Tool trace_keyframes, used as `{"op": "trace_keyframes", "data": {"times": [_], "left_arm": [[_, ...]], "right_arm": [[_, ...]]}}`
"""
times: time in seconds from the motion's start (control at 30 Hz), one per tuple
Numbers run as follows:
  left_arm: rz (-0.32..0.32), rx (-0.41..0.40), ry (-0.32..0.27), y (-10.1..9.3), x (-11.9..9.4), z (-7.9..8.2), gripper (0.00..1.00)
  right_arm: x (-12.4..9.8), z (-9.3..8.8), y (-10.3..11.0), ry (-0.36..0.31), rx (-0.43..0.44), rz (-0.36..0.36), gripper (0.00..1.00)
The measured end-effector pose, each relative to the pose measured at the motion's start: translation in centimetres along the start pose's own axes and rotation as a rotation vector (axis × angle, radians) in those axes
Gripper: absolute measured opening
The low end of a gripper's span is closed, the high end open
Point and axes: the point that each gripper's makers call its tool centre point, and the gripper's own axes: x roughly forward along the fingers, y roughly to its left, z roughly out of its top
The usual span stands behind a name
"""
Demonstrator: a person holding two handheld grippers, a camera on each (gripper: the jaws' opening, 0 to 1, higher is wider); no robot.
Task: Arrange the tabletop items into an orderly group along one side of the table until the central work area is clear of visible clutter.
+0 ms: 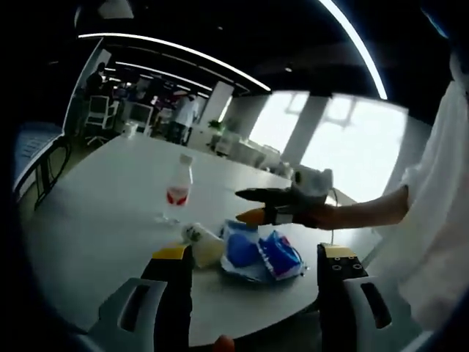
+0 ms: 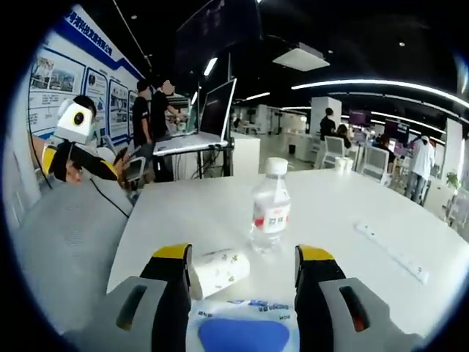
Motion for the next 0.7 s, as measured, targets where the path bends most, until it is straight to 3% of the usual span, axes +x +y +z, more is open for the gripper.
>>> {"op": "trace_keyframes", "data": {"times": [0.17,0.4,0.7], "left_arm": [[0.011,-0.009,-0.003,0.1,-0.2,-0.2,0.66],[0.028,-0.024,-0.014,0.1,-0.6,-0.4,0.66],[0.055,-0.039,-0.018,0.2,-1.4,-0.8,0.65]], "right_arm": [[0.6,-1.8,1.0,0.043,-0.068,0.001,0.44],[1.0,-3.8,1.9,0.117,-0.175,-0.063,0.36],[2.5,-5.8,2.8,0.212,-0.111,-0.077,0.25]]}}
